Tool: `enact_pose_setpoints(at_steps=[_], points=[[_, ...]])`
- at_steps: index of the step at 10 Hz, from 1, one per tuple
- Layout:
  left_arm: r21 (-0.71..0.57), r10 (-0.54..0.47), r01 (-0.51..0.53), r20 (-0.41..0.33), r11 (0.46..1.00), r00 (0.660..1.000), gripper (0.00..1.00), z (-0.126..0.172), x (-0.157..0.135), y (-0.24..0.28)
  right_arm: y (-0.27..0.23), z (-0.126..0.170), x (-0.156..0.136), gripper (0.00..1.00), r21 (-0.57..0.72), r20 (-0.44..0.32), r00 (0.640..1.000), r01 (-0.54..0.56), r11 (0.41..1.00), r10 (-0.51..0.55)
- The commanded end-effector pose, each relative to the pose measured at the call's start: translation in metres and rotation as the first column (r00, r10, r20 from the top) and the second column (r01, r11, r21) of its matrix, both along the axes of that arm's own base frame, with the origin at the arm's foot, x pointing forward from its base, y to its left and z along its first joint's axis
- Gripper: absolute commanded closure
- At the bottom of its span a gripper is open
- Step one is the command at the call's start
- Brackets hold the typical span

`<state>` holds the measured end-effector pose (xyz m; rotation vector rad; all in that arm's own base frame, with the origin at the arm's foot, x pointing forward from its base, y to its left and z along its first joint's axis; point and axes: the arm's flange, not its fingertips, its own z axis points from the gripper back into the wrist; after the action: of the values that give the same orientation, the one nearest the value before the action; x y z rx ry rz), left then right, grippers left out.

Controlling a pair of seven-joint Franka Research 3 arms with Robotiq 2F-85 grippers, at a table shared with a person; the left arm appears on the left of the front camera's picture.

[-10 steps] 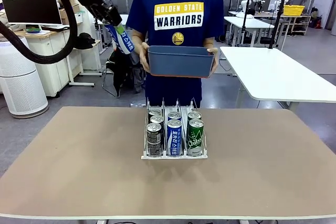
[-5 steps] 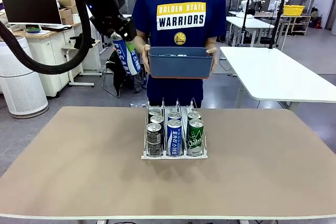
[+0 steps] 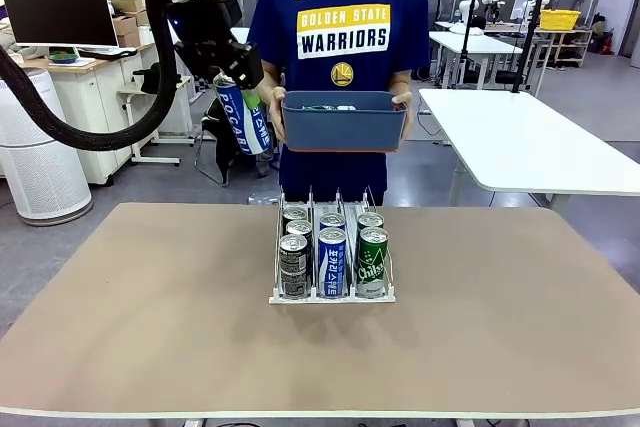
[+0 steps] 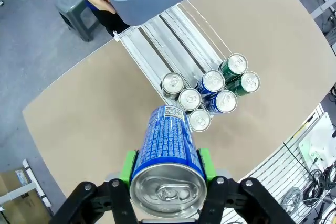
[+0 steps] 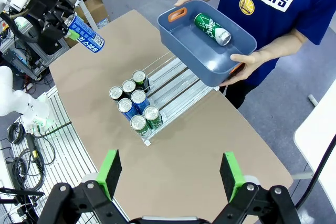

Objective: Fill the beverage cans into the dispenser.
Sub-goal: Place the picked Ionic drink in the line of the Automatic Can Dispenser with the same cans.

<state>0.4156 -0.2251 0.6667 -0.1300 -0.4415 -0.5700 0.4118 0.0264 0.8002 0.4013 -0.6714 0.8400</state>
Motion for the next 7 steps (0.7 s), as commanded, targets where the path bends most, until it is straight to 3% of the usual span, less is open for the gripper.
enact_pose_setpoints(at_steps=[1, 3, 5, 7], points=[[0.002, 0.007, -0.007, 0.025, 1.000, 1.000, 0.43, 0.006, 0.003, 0.002, 0.000, 0.000, -0.001, 0.00, 0.000, 0.001, 1.000, -0.001, 1.000, 0.001], [-0.001, 0.001, -0.001, 0.001, 1.000, 1.000, 0.43, 0.001, 0.001, 0.000, 0.000, 0.000, -0.001, 0.00, 0.000, 0.001, 1.000, -0.001, 1.000, 0.001], [0.070, 0.185, -0.181, -0.047, 0.981, 0.982, 0.43, -0.015, -0.010, -0.022, 0.000, 0.000, -0.001, 0.00, 0.000, 0.001, 1.000, -0.001, 1.000, 0.001], [0.070, 0.208, -0.206, -0.014, 0.976, 0.978, 0.43, -0.025, -0.028, -0.048, 0.000, 0.000, -0.001, 0.00, 0.000, 0.001, 1.000, -0.001, 1.000, 0.001]])
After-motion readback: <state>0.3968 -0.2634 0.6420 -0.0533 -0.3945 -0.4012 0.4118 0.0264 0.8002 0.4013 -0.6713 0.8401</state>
